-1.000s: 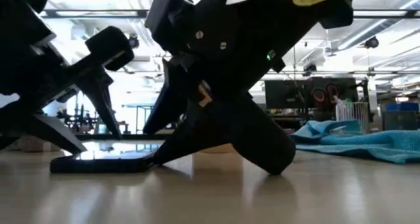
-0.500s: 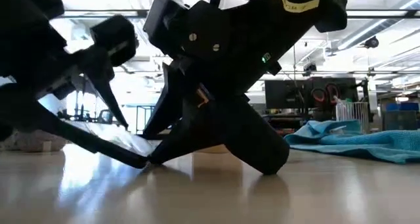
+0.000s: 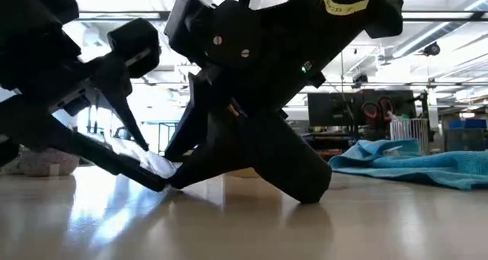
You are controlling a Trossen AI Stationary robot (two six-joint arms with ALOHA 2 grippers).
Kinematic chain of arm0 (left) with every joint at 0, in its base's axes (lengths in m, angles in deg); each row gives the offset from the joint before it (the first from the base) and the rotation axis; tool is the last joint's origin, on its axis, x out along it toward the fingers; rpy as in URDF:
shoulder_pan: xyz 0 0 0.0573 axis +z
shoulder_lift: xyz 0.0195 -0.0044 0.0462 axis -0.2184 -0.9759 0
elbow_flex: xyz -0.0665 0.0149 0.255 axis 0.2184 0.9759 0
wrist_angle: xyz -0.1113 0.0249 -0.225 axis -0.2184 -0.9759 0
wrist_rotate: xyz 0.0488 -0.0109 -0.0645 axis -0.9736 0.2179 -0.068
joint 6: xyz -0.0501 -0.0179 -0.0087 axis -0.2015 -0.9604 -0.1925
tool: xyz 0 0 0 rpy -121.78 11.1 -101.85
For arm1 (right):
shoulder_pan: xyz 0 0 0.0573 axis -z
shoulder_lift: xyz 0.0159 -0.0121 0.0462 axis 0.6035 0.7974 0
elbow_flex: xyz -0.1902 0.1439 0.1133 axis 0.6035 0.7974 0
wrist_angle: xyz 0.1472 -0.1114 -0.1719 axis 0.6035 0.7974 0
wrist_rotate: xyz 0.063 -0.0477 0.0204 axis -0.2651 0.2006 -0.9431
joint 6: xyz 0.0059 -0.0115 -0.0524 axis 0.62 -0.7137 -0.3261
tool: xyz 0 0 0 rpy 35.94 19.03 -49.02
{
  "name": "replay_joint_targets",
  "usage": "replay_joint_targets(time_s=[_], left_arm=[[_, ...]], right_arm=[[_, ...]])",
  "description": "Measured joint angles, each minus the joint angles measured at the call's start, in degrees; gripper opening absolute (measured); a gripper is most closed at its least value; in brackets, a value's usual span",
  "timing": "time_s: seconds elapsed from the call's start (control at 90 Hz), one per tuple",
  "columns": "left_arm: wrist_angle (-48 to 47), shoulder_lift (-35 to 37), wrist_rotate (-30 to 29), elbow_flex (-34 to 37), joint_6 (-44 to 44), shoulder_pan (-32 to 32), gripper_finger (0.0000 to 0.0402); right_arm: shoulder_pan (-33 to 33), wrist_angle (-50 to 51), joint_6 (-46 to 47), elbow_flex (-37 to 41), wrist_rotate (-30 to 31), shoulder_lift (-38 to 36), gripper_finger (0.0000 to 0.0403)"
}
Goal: Apply microfiber cloth
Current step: Spray the front and back of the cellphone using the spray bottle
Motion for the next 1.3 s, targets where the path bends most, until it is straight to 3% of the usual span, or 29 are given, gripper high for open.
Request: replay_joint_targets(time_s=[0.233, 0.456, 0.756, 0.844, 1.044, 1.3], left_arm=[[1.1, 0.3, -1.0, -0.2, -1.6, -0.5, 0.0028], [0.0, 2.0, -6.8, -2.6, -8.2, -2.5, 0.0018], [0.2, 13.6, -9.6, -2.0, -30.0, -2.4, 0.0012], [2.0, 17.1, -9.6, -1.3, -36.2, -2.4, 0.0012], [15.1, 21.7, -8.8, 3.0, -39.5, -2.8, 0.0011], [33.6, 23.3, -3.7, 7.8, -37.8, -2.8, 0.001]], right_arm=[[-1.6, 0.5, 6.4, -0.8, 1.0, -1.0, 0.0139], [-4.1, 7.6, 13.7, -1.0, 4.2, -7.1, 0.0131], [-5.3, 18.9, 25.8, -1.1, 2.5, -18.7, 0.015], [-5.4, 18.1, 27.9, -1.1, 0.9, -21.2, 0.0162], [-4.9, 6.8, 29.2, -1.1, 2.5, -23.0, 0.0169], [-3.7, -2.6, 29.1, -1.1, 2.3, -23.1, 0.013]])
